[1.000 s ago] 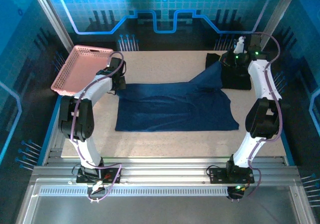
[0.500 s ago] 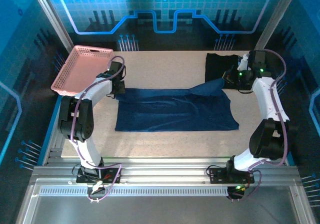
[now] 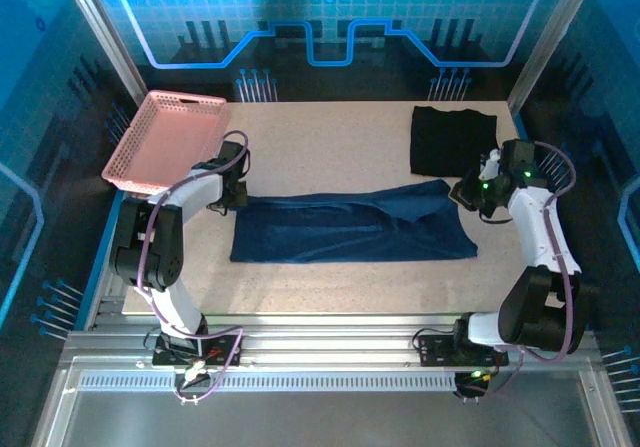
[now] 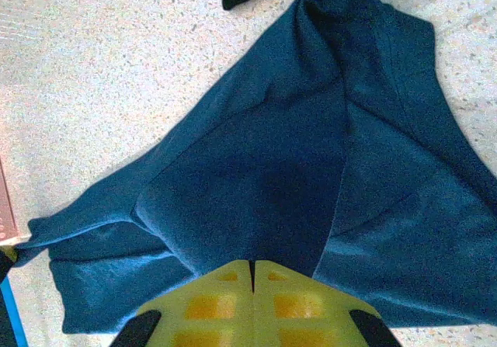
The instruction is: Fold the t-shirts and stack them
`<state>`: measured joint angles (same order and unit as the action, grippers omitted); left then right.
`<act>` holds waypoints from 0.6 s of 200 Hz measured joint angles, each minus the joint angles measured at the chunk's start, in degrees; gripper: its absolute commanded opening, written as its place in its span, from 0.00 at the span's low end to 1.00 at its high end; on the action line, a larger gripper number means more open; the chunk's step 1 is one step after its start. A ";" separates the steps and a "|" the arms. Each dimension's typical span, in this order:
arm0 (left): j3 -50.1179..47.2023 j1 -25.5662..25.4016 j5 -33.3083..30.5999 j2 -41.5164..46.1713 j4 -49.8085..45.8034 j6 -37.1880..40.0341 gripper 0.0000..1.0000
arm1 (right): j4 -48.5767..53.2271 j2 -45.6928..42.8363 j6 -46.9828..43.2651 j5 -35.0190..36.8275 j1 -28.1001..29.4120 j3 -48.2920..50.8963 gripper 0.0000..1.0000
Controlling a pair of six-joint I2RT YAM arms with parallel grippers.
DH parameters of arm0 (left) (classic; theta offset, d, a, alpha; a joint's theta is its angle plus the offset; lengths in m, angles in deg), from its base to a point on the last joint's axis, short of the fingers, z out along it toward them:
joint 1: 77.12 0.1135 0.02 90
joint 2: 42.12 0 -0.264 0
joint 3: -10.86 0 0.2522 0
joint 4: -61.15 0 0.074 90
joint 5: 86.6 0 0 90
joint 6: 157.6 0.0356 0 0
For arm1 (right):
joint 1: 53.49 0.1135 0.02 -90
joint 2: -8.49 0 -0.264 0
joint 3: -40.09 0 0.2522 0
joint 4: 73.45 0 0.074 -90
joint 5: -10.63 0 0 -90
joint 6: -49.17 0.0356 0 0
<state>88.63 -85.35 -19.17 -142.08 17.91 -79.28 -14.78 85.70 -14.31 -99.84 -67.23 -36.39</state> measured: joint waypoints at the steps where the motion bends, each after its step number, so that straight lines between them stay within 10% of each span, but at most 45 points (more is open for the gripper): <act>1: -0.07 -0.02 0.00 0.02 0.02 -0.02 0.01 | 0.04 -0.07 0.00 0.02 -0.02 0.11 0.00; 92: -3.45 -3.10 -0.79 0.63 -0.92 -1.92 0.04 | 2.47 -3.82 -0.24 0.55 -1.33 9.84 0.00; 120: -3.41 -3.54 -1.68 -0.72 -3.30 -3.04 0.21 | 2.43 -3.45 -0.24 1.70 -2.01 12.90 0.00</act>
<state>85.22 -88.89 -20.85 -142.80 14.61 -82.32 -12.36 82.25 -14.55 -98.14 -69.24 -23.49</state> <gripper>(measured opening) 0.137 0.063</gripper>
